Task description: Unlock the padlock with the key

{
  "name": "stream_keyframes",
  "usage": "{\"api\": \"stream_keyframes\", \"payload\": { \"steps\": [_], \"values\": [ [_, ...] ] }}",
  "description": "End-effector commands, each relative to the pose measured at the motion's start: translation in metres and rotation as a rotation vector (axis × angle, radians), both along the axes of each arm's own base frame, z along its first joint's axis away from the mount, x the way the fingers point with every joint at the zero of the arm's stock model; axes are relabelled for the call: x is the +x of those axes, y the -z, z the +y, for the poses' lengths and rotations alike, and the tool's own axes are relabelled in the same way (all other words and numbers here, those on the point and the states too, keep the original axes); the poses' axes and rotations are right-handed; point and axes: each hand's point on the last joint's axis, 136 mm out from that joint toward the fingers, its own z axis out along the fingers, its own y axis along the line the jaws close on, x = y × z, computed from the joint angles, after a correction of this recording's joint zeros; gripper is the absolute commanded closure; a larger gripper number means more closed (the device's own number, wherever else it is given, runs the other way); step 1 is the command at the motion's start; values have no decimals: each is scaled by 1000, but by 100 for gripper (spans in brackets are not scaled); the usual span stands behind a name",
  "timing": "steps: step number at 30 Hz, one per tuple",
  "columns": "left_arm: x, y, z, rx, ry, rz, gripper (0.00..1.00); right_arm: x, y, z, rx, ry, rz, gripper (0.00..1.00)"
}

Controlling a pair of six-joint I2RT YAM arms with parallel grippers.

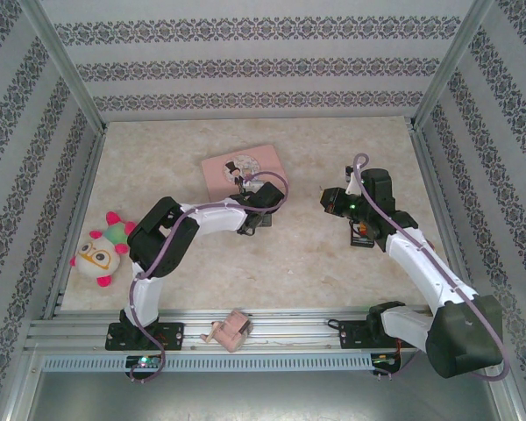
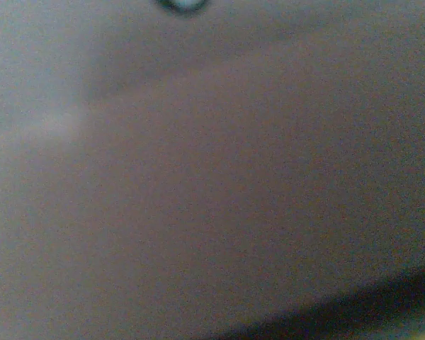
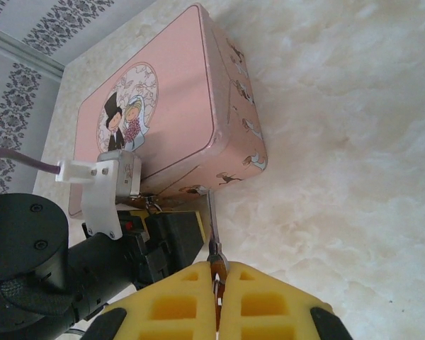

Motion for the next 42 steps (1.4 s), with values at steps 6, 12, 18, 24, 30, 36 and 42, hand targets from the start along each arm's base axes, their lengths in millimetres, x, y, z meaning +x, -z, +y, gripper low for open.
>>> {"api": "stream_keyframes", "payload": {
  "steps": [6, 12, 18, 24, 30, 36, 42],
  "values": [
    [9, 6, 2, -14, -38, -1, 55, 8, -19, 8, 27, -21, -53, 100],
    [3, 9, 3, -27, -42, 18, 56, 8, -20, 9, 30, -20, -54, 100],
    [-5, 13, 7, -49, -57, 35, 56, 8, -20, 9, 34, -19, -54, 100],
    [-12, 17, 6, -65, -54, 59, 62, 9, -20, 9, 39, -18, -54, 100],
    [-14, 21, 6, -60, -60, 73, 59, 8, -20, 9, 41, -16, -55, 100],
    [-17, 17, 9, -18, -60, 77, 57, 8, -21, 8, 40, -12, -60, 100],
    [-22, 18, 10, 13, -50, 94, 54, 8, -20, 9, 41, -12, -59, 100]
  ]
}}
